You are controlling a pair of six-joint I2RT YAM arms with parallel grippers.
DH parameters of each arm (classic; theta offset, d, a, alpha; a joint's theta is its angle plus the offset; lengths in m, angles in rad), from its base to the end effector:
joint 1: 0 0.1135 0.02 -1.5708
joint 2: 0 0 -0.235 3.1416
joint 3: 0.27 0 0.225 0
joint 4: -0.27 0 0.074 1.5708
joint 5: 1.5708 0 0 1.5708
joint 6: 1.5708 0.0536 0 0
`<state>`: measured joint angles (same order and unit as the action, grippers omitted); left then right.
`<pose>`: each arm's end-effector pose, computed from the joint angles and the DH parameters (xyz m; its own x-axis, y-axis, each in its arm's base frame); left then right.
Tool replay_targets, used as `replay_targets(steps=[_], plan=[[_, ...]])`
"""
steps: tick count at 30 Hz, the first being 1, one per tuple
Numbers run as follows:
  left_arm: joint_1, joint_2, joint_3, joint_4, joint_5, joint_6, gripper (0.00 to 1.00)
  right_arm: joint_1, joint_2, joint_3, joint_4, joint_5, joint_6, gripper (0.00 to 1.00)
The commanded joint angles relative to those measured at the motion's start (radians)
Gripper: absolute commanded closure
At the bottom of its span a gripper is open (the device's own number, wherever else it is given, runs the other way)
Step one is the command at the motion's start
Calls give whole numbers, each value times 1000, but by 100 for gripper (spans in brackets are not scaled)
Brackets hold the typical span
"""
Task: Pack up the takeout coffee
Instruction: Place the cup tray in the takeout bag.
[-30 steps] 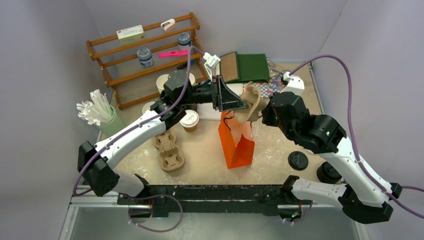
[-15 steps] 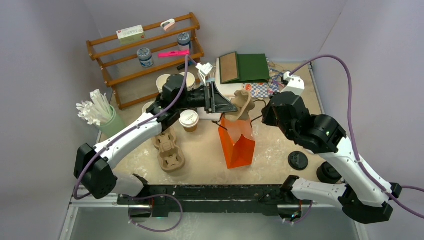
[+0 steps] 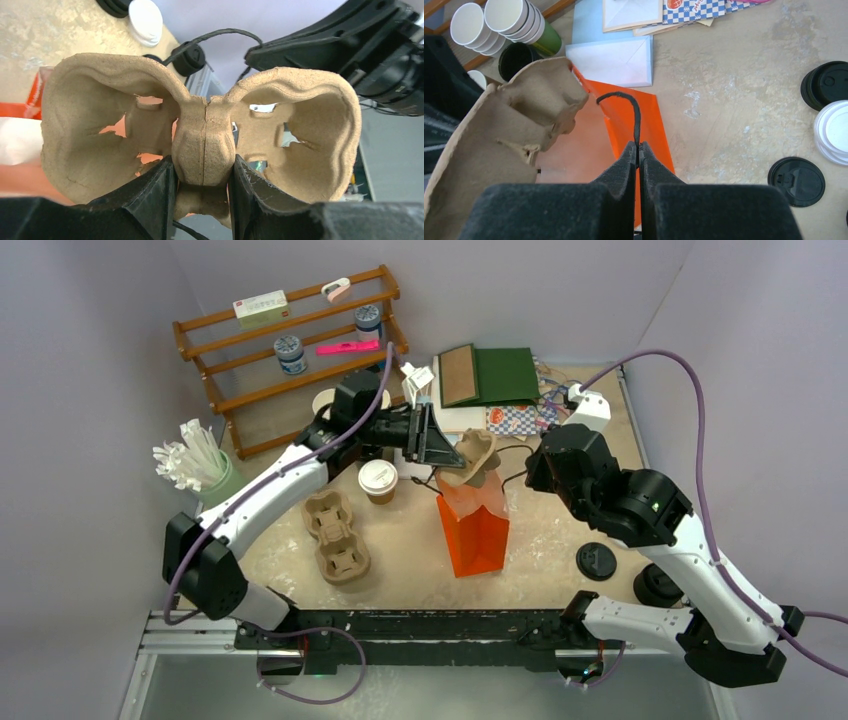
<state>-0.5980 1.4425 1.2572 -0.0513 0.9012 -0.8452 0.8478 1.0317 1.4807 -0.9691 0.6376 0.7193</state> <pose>0.2395 -0.2140 0.3405 -0.8612 0.0249 -0.5076 0.5050 0.1543 -0.8492 0.1366 0.1065 0.4052 -0.4191 0.3252 -0.8477 0.0205 0.9368 0.3492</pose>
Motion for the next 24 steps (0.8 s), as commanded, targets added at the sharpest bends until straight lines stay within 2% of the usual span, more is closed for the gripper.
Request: replay_targets(steps=[1, 6, 13, 16, 20, 24], plan=[[7, 88, 170, -303, 72, 257, 61, 2, -10, 33, -28, 42, 19, 99], [-3, 125, 271, -368, 134, 347, 62, 2, -12, 39, -41, 61, 19, 99], [-37, 105, 264, -332, 180, 380, 62, 2, -12, 34, -87, 93, 59, 100], [-55, 79, 236, -224, 202, 331, 62, 3, -12, 25, -84, 78, 64, 100], [-63, 45, 174, 2, 211, 197, 62, 2, -12, 7, -50, 41, 46, 100], [-63, 28, 170, 92, 203, 178, 62, 2, -9, 3, -39, 23, 37, 100]])
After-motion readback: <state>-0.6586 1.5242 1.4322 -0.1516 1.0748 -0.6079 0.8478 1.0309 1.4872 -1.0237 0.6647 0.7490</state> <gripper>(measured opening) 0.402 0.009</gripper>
